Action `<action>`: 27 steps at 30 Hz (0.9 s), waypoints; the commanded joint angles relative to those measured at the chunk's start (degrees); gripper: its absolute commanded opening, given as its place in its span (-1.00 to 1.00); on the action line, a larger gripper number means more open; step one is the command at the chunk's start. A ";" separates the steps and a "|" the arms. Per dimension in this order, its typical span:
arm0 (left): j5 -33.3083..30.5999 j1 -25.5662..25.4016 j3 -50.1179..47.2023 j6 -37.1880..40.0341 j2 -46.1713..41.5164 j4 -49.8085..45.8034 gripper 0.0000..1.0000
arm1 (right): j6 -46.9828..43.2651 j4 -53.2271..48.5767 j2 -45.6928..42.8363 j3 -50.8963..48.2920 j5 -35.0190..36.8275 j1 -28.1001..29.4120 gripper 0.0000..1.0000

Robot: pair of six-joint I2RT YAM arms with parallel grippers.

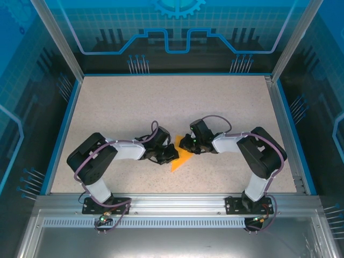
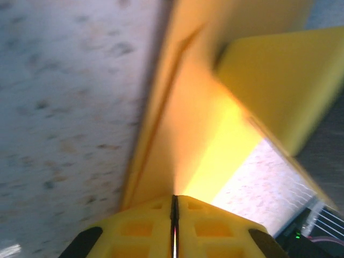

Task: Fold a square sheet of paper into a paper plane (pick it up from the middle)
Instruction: Fourth fold the wing at the center of the table.

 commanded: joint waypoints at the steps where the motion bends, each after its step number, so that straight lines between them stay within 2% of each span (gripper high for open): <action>1: -3.70 -0.08 -1.63 2.28 0.48 -5.86 -0.83 | -3.94 -5.95 -0.47 1.07 -0.18 -0.53 -0.72; 8: -4.48 -0.06 -0.62 5.02 1.56 -8.44 -0.89 | -10.47 -9.09 -3.66 4.69 -3.49 -1.03 -0.77; 12: -4.04 -0.08 0.17 5.55 2.33 -8.36 -0.90 | -10.14 -6.92 -2.58 3.55 -5.63 0.50 -0.80; 18: -4.13 -0.12 -0.26 5.29 2.13 -8.05 -0.92 | -7.30 -5.50 0.53 1.37 -3.12 1.92 -0.89; 27: -3.94 -0.11 -1.11 5.82 2.11 -8.16 -0.95 | -10.25 -3.65 3.99 0.64 -0.78 -4.47 -0.88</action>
